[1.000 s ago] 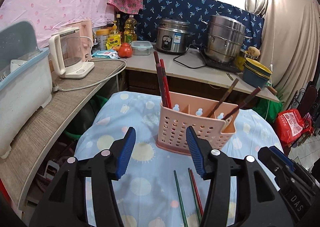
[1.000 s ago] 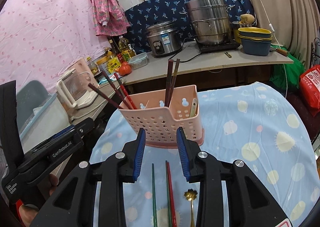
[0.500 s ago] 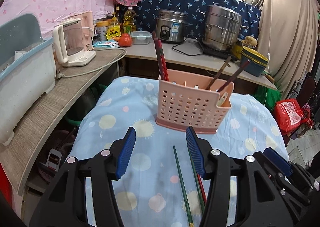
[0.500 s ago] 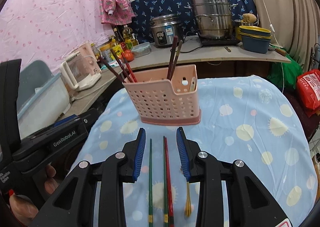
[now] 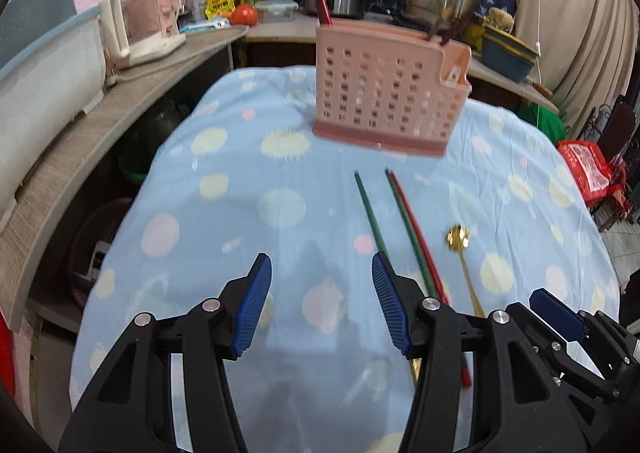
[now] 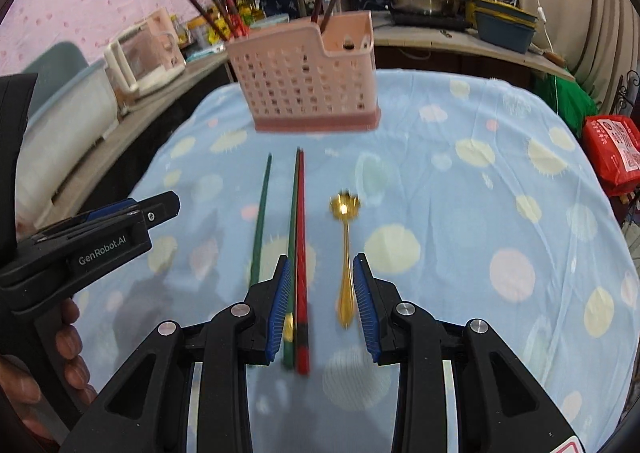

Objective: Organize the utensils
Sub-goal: 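Move both open tools back down to the remaining chopsticks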

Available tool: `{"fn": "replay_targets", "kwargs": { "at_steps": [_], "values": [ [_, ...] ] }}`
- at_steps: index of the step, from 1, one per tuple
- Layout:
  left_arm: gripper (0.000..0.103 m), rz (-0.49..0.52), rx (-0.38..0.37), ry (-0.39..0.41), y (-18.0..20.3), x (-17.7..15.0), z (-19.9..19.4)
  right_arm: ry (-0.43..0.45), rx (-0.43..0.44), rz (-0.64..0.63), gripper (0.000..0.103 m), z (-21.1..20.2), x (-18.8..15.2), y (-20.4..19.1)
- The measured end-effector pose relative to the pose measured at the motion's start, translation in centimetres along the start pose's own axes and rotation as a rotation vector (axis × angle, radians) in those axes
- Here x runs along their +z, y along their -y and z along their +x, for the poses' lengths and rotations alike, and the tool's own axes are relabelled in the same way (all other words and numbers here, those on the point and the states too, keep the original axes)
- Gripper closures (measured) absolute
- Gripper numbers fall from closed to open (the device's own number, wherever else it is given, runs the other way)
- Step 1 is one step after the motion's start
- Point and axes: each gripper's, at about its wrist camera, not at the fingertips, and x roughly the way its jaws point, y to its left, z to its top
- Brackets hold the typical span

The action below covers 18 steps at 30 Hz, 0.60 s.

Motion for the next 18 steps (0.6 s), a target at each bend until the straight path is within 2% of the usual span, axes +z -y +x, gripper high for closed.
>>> {"fn": "replay_targets", "kwargs": {
  "at_steps": [8,18],
  "values": [
    [0.053,0.026,-0.027,-0.061,0.9,-3.7,0.7,-0.091,0.000,-0.006,0.071,1.3,-3.9,0.1],
    [0.053,0.065,-0.069,-0.084,2.9,-4.7,0.9,-0.111,0.003,-0.012,0.071,2.1,-4.7,-0.2]
  ]
}}
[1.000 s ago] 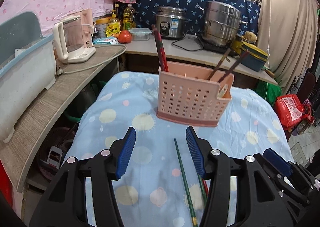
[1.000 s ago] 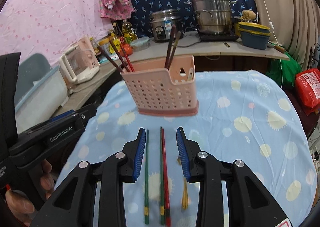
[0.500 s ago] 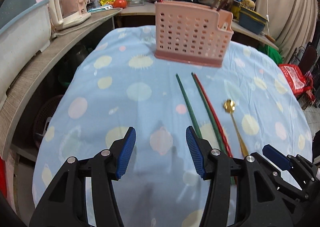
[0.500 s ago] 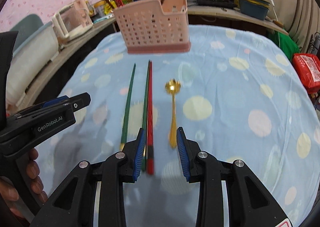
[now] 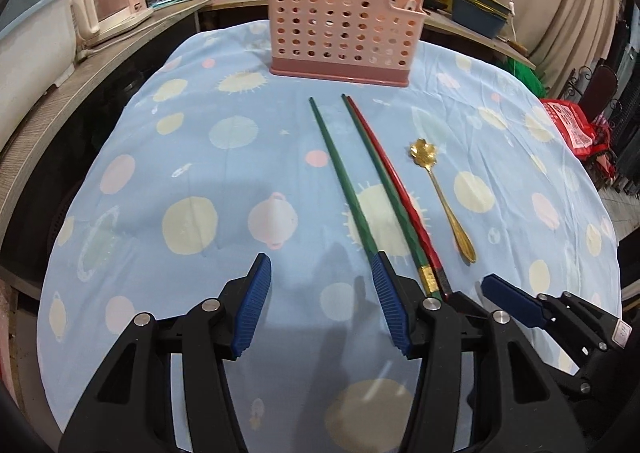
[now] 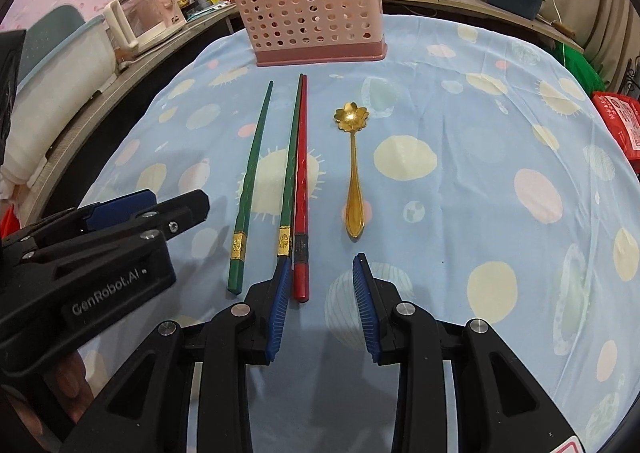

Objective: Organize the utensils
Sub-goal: 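Move both open tools back down to the remaining chopsticks, then grasp the red chopstick with the right tool while the left tool grasps a green chopstick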

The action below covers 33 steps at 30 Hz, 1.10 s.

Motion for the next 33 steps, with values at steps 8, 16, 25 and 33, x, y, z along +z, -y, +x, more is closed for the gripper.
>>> {"fn": "replay_targets", "kwargs": {
  "at_steps": [8,16,25,33],
  "values": [
    [0.053,0.020,0.001,-0.036,0.6,-0.7,1.4,0.002,-0.008,0.012,0.072,0.2,-0.2,0.7],
    [0.053,0.006,0.027,-0.061,-0.5,-1.3,2.1,0.001,-0.008,-0.001,0.073,0.4,0.0,0.3],
    [0.053,-0.018,-0.023,-0.072,-0.1,-1.0,1.9,0.011,-0.033,-0.071,0.094,0.7,-0.2,-0.6],
    [0.053,0.009,-0.043,-0.070,1.0,-1.1,1.7,0.004,-0.031,-0.053,0.095,0.3,-0.3,0.4]
  ]
}}
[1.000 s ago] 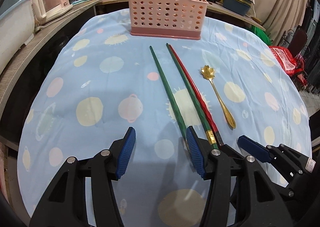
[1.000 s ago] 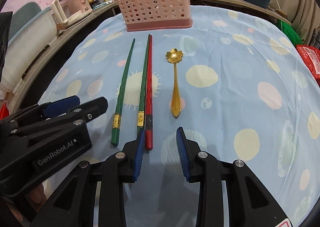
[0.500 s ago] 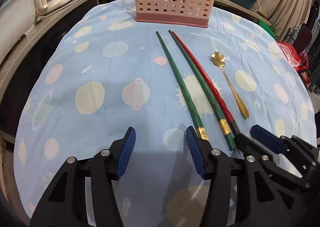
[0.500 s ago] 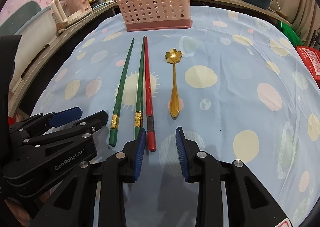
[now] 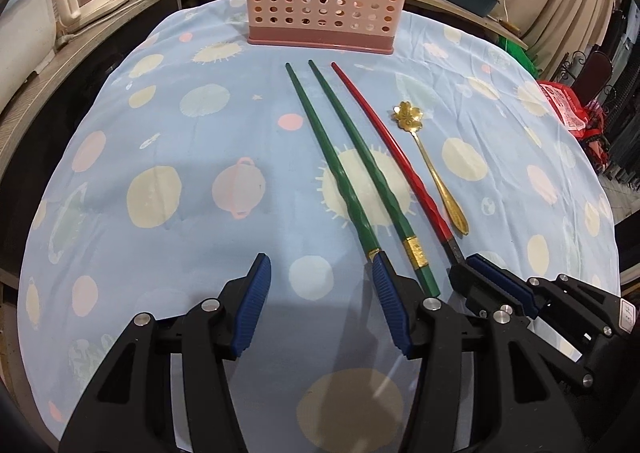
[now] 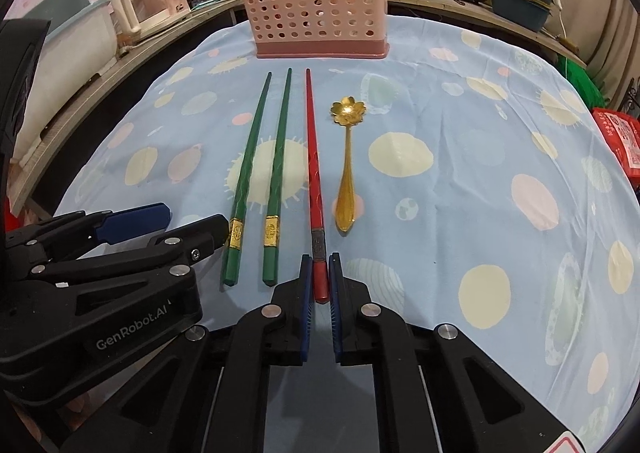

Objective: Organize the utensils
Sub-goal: 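Grasp the red chopstick with the right tool while the left tool grasps a green chopstick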

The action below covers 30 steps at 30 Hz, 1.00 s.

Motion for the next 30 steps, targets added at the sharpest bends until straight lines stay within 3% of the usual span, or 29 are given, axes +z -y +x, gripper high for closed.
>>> {"fn": "replay_targets", "kwargs": {
  "at_steps": [6,15,18,21,23,30],
  "values": [
    [0.052,0.007,-0.029,0.005,0.6,0.2,-0.4,-0.003,0.017,0.038,0.095,-0.3,-0.3,1.1],
    [0.052,0.020,-0.002,-0.011,1.0,0.0,0.6,-0.003,0.025,0.051,0.095,-0.4,-0.4,1.2],
    [0.060,0.056,0.028,0.004,1.3,-0.4,0.5,-0.002,0.024,0.049,0.095,-0.4,-0.4,1.2],
    [0.077,0.058,0.020,0.006,1.0,-0.4,0.2,0.001,0.025,0.051,0.095,-0.6,-0.4,1.1],
    [0.094,0.050,-0.002,0.000,0.7,-0.4,0.1,0.004,0.026,0.050,0.096,-0.7,-0.4,1.1],
    [0.095,0.015,-0.018,0.008,-0.7,-0.2,-1.0,0.042,0.035,0.047,0.096,-2.3,0.2,0.9]
  ]
}}
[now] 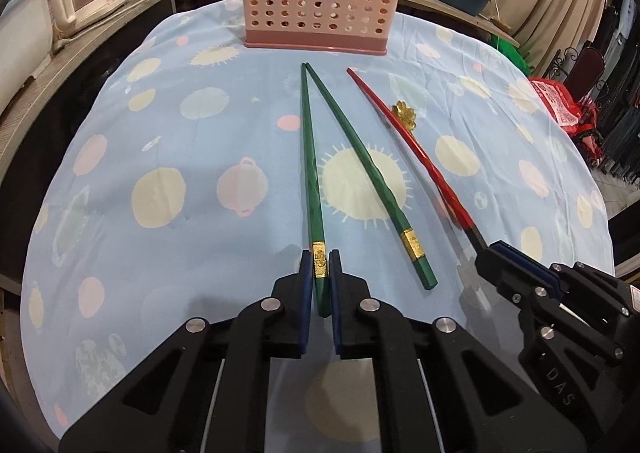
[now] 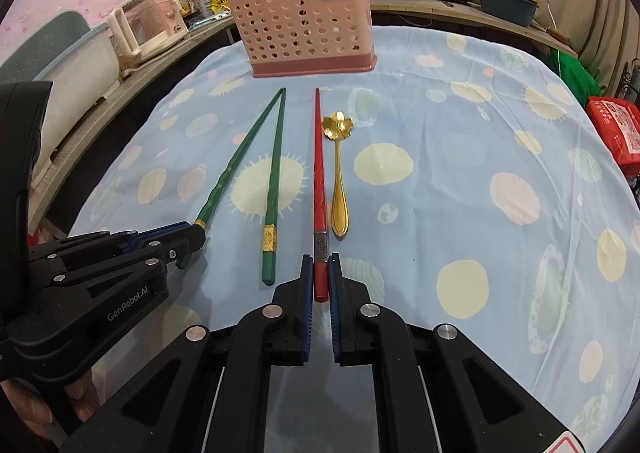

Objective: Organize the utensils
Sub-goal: 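Grasp the red chopstick with the right tool while the left tool grasps a green chopstick, then lift the red and green chopsticks and lower them into the pink holder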

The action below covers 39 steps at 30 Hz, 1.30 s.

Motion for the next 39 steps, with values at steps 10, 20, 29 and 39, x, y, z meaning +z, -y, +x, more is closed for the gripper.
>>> {"fn": "replay_targets", "kwargs": {
  "at_steps": [10,20,29,39],
  "values": [
    [0.098,-0.034,0.001,0.069,-1.7,1.6,-3.2,0.084,0.032,0.018,0.096,-3.2,2.2,-0.1],
    [0.081,-0.035,-0.043,0.058,-1.5,1.3,-2.9,0.120,0.035,0.024,0.096,-4.6,3.2,0.1],
    [0.069,-0.070,-0.048,0.001,-2.5,0.0,0.4,0.074,0.037,0.027,0.096,-3.2,2.0,0.0],
    [0.096,-0.042,-0.058,-0.001,-2.3,-0.4,0.8,0.067,0.038,0.030,0.096,-2.9,2.0,0.0]
  ]
}}
